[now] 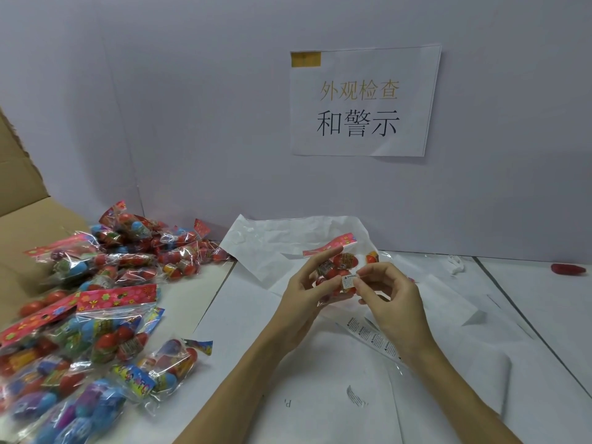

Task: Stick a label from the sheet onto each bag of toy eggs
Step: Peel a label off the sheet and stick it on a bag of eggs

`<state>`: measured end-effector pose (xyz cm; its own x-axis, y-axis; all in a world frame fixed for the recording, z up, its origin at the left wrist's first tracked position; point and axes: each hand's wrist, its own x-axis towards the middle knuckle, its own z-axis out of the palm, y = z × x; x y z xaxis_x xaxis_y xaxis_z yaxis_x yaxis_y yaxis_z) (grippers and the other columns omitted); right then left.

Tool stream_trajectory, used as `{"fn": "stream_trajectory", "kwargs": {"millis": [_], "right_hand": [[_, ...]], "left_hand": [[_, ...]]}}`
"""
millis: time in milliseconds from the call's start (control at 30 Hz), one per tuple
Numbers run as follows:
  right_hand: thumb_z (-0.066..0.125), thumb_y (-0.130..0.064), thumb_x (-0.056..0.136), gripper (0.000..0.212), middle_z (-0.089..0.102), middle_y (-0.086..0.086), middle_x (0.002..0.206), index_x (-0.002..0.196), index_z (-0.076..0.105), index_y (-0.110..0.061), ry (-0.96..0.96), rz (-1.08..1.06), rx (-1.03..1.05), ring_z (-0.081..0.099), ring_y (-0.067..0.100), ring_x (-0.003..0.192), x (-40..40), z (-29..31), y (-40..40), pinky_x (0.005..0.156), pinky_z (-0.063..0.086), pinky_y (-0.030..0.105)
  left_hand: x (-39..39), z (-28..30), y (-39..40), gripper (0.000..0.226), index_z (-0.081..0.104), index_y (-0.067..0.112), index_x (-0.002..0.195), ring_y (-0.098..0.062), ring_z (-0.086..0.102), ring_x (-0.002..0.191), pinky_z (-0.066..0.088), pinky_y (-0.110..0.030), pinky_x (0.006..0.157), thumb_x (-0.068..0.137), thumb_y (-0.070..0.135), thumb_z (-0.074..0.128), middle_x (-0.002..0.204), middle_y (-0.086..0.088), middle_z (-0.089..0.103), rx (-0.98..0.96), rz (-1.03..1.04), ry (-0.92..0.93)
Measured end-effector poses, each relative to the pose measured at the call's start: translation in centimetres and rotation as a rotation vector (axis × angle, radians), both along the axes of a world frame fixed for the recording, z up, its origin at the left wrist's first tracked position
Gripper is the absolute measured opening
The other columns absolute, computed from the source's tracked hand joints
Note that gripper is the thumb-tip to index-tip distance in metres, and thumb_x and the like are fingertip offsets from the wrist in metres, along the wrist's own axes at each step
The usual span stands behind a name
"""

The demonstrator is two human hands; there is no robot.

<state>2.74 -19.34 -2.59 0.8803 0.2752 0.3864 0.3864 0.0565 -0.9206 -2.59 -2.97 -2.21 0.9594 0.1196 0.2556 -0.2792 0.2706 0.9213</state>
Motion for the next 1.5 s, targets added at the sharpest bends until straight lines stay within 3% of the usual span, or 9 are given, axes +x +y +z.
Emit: {"fn": "stream_trajectory", "kwargs": {"millis": [433, 633, 767, 867, 1033, 1133, 1233, 1333, 1500], "right_hand": [[0.078, -0.012, 0.092, 0.016, 0.074, -0.007, 0.090, 0.101, 0.070, -0.023, -0.022, 0.010, -0.011, 0.074, 0.017, 0.087, 0.1, -0.1, 0.0, 0.071, 0.062, 0.025], [0.085, -0.033, 0.084, 0.075, 0.061, -0.007, 0.098, 0.144, 0.040, -0.033, -0.114, -0.294, -0.211, 0.065, 0.012, 0.077, -0.5, -0.4, 0.5, 0.063, 0.054, 0.013], [0.073, -0.039, 0.093, 0.040, 0.067, 0.004, 0.095, 0.128, 0.054, -0.032, 0.055, -0.207, -0.188, 0.068, 0.011, 0.075, -0.1, -0.1, 0.2, 0.062, 0.054, 0.017], [0.067, -0.056, 0.088, 0.035, 0.072, -0.002, 0.078, 0.111, 0.069, -0.031, 0.154, -0.035, -0.174, 0.069, 0.009, 0.063, -0.4, 0.2, 0.2, 0.062, 0.055, 0.027], [0.069, -0.033, 0.097, 0.027, 0.062, 0.006, 0.070, 0.091, 0.079, -0.008, 0.392, 0.141, 0.110, 0.058, 0.014, 0.063, -0.3, 0.5, 0.3, 0.061, 0.052, 0.024], [0.073, -0.030, 0.095, 0.024, 0.059, 0.004, 0.066, 0.085, 0.079, -0.009, 0.411, 0.121, 0.103, 0.054, 0.012, 0.062, -0.1, 0.5, 0.0, 0.062, 0.049, 0.024], [0.073, -0.037, 0.094, 0.021, 0.064, -0.010, 0.060, 0.082, 0.080, -0.021, 0.131, 0.000, -0.151, 0.057, 0.005, 0.057, -0.2, 0.4, -0.3, 0.057, 0.050, 0.022], [0.072, -0.037, 0.096, 0.026, 0.068, -0.009, 0.061, 0.073, 0.078, -0.027, -0.024, -0.075, -0.289, 0.061, 0.005, 0.057, -0.1, 0.3, -0.2, 0.062, 0.055, 0.028], [0.066, -0.032, 0.101, 0.027, 0.079, 0.003, 0.077, 0.084, 0.084, -0.021, 0.171, 0.105, -0.159, 0.074, 0.020, 0.067, -1.2, 0.6, 0.5, 0.061, 0.056, 0.024]], "left_hand": [[-0.2, -0.1, -0.1, 0.053, 0.062, 0.034, 0.141, -0.030, 0.069, 0.120, 0.058, -0.044, 0.101, 0.093, 0.021, 0.079, 0.132, -0.002, 0.071, 0.087, 0.075, 0.004], [-0.2, -0.2, -0.3, 0.048, 0.064, 0.033, 0.138, -0.025, 0.071, 0.117, 0.060, -0.032, 0.093, 0.094, 0.019, 0.078, 0.127, 0.001, 0.073, 0.109, 0.090, -0.017], [-0.2, -0.1, 0.1, 0.054, 0.059, 0.030, 0.145, -0.032, 0.068, 0.122, 0.058, -0.044, 0.099, 0.096, 0.012, 0.075, 0.131, -0.003, 0.071, 0.068, 0.042, -0.016], [-0.2, 0.0, 0.1, 0.057, 0.058, 0.031, 0.146, -0.032, 0.068, 0.122, 0.058, -0.040, 0.099, 0.095, 0.013, 0.077, 0.132, -0.005, 0.070, 0.052, 0.015, -0.016], [0.1, 0.0, 0.4, 0.085, 0.035, 0.056, 0.153, -0.024, 0.069, 0.118, 0.055, -0.027, 0.092, 0.092, 0.018, 0.081, 0.132, -0.008, 0.071, 0.083, 0.017, -0.019], [0.6, -0.5, 0.4, 0.107, 0.018, 0.068, 0.150, -0.029, 0.073, 0.114, 0.059, -0.034, 0.091, 0.083, 0.024, 0.089, 0.129, -0.013, 0.072, -0.003, 0.081, 0.060], [0.9, -0.6, 0.7, 0.104, 0.030, 0.044, 0.153, -0.022, 0.077, 0.102, 0.058, -0.036, 0.091, 0.072, 0.040, 0.095, 0.119, -0.011, 0.074, -0.132, 0.255, 0.200], [1.0, -0.5, 1.8, 0.072, 0.060, 0.014, 0.138, -0.023, 0.077, 0.087, 0.060, -0.030, 0.077, 0.072, 0.024, 0.089, 0.102, -0.015, 0.079, -0.327, 0.361, 0.178], [0.8, -0.2, 1.8, 0.065, 0.068, 0.013, 0.129, -0.028, 0.078, 0.092, 0.063, -0.034, 0.072, 0.070, 0.028, 0.090, 0.110, -0.017, 0.078, -0.420, 0.384, 0.208]]}}
